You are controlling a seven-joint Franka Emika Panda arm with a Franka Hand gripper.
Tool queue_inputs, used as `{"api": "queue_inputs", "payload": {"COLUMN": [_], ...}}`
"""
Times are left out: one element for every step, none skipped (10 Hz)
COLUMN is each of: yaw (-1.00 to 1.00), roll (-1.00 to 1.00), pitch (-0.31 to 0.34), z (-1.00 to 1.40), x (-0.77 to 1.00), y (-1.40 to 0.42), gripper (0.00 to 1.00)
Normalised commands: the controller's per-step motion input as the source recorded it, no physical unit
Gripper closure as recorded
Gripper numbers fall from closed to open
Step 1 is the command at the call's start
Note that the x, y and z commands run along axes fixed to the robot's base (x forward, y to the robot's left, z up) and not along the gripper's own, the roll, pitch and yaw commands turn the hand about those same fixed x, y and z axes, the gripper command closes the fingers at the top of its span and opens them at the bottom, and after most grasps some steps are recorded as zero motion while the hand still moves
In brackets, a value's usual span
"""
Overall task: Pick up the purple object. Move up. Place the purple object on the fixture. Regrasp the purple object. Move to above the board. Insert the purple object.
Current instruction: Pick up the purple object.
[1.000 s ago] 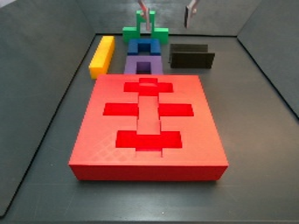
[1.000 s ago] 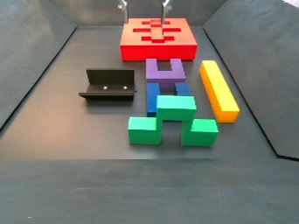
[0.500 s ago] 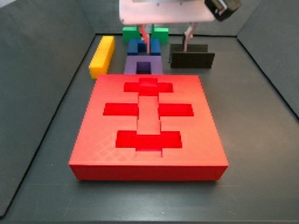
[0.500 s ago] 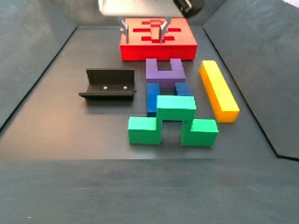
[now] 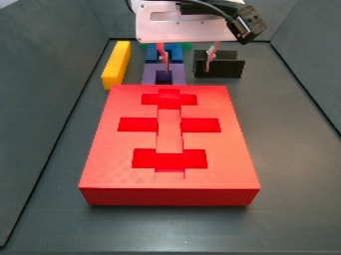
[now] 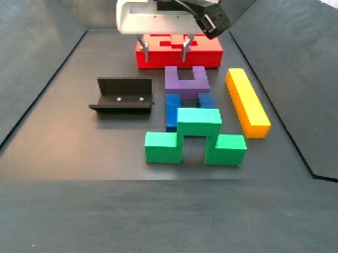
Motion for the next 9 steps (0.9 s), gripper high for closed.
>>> {"api": "queue_inputs", "payload": {"yaw": [0.04, 0.08, 0.05, 0.01, 0.0, 0.0, 0.0, 0.0, 0.0], "roll": [0.18, 0.19, 0.2, 0.16, 0.13, 0.12, 0.11, 0.08, 0.04], "pitch": [0.04, 0.02, 0.01, 0.0, 0.0, 0.0, 0.0, 0.0, 0.0], "z": [-0.19, -0.25, -0.29, -0.27, -0.23, -0.25, -0.27, -0.27, -0.27], "x": [0.0, 0.0, 0.04, 0.09, 0.15, 0.11, 0.03, 0.0, 0.0], "y": [0.0, -0.03, -0.06, -0.04, -0.03, -0.04, 0.0, 0.0, 0.0], "gripper": [0.0, 0.0, 0.0, 0.0, 0.0, 0.0, 0.0, 0.0, 0.0]}}
